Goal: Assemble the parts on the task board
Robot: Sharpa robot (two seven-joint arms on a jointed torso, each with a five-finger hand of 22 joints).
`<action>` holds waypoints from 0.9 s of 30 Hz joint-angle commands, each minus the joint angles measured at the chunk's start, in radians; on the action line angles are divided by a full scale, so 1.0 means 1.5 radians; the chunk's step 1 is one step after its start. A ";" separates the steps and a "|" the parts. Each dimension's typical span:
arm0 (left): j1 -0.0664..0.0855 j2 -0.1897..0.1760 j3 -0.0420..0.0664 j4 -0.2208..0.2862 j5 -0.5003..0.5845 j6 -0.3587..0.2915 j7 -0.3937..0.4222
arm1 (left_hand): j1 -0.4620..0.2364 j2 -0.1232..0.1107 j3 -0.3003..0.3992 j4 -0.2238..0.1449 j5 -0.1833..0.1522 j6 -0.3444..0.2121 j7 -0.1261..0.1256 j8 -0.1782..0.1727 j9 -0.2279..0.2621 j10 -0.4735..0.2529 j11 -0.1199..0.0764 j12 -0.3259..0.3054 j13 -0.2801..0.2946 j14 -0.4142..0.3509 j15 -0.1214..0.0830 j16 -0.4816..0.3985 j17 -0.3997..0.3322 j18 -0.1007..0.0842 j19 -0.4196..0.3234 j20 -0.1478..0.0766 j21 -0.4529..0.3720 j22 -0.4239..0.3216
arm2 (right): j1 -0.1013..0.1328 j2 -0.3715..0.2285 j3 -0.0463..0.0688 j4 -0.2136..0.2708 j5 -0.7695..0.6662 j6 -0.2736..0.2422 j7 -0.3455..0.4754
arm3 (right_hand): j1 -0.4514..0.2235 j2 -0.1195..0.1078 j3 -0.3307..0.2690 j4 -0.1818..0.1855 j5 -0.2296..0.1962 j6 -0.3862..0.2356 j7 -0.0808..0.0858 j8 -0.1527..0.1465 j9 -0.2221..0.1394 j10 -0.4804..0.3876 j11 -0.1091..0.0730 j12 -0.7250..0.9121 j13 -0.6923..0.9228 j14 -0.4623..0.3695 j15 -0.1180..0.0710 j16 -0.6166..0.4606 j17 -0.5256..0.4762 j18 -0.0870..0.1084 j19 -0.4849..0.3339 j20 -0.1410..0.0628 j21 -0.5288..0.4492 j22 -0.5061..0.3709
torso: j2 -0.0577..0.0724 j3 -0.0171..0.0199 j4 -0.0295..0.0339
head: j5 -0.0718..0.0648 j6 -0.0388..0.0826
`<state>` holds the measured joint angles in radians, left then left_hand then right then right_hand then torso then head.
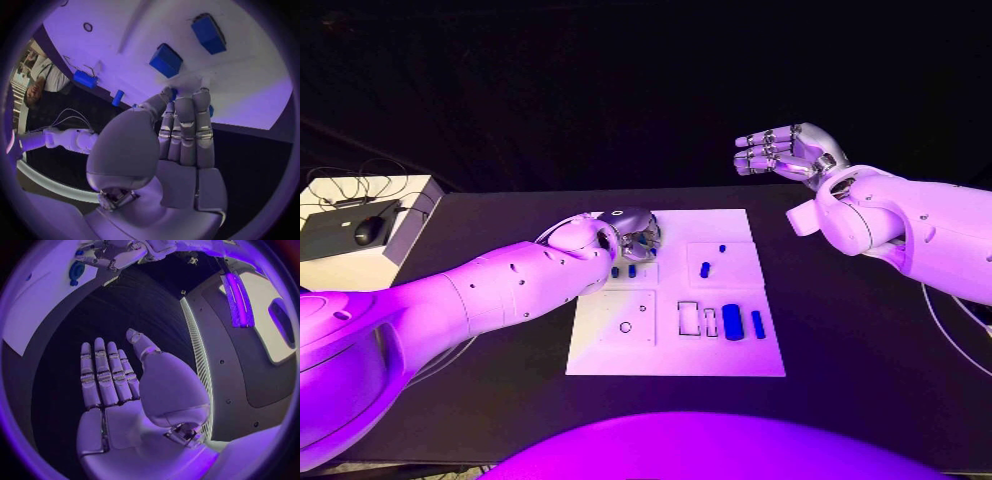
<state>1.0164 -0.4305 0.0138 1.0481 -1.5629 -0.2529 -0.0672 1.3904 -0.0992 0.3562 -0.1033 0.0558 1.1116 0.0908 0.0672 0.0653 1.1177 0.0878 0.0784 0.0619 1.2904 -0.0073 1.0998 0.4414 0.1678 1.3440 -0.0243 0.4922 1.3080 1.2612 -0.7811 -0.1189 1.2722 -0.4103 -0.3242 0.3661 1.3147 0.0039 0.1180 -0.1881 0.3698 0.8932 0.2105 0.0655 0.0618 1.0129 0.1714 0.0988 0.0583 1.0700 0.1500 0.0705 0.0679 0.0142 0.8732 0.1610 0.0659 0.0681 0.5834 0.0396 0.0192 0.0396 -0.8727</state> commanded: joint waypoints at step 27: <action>0.001 -0.005 0.000 0.003 0.025 0.025 0.015 | -0.012 0.015 0.009 -0.012 -0.003 0.023 0.003 -0.004 -0.001 0.056 -0.010 -0.010 0.000 0.007 -0.003 0.003 -0.002 -0.010 0.002 -0.004 0.038 0.021 | 0.000 0.003 0.000 0.000 -0.003 0.003 0.007 | -0.006 -0.001 0.005 0.000 0.005 0.004 -0.001 -0.002 0.000 0.000 -0.002 0.000 0.000 0.001 -0.001 -0.002 -0.001 0.003 -0.002 -0.003 0.001 -0.001 | 0.000 -0.0003 0.0006 | 0.002 0.000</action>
<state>1.0168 -0.4393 0.0139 1.0489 -1.5417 -0.2341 -0.0605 1.3776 -0.0803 0.3686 -0.1158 0.0558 1.1482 0.0940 0.0672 0.0646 1.1963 0.0704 0.0696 0.0607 1.2939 -0.0106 1.1036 0.4390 0.1518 1.3493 -0.0264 0.5460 1.3077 1.2610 -0.7777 -0.1189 1.2717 -0.4103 -0.3239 0.3663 1.3147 0.0039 0.1177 -0.1878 0.3740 0.8932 0.2105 0.0655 0.0619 1.0129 0.1714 0.0988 0.0583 1.0700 0.1500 0.0705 0.0679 0.0142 0.8731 0.1610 0.0659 0.0681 0.5833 0.0391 0.0202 0.0427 -0.8727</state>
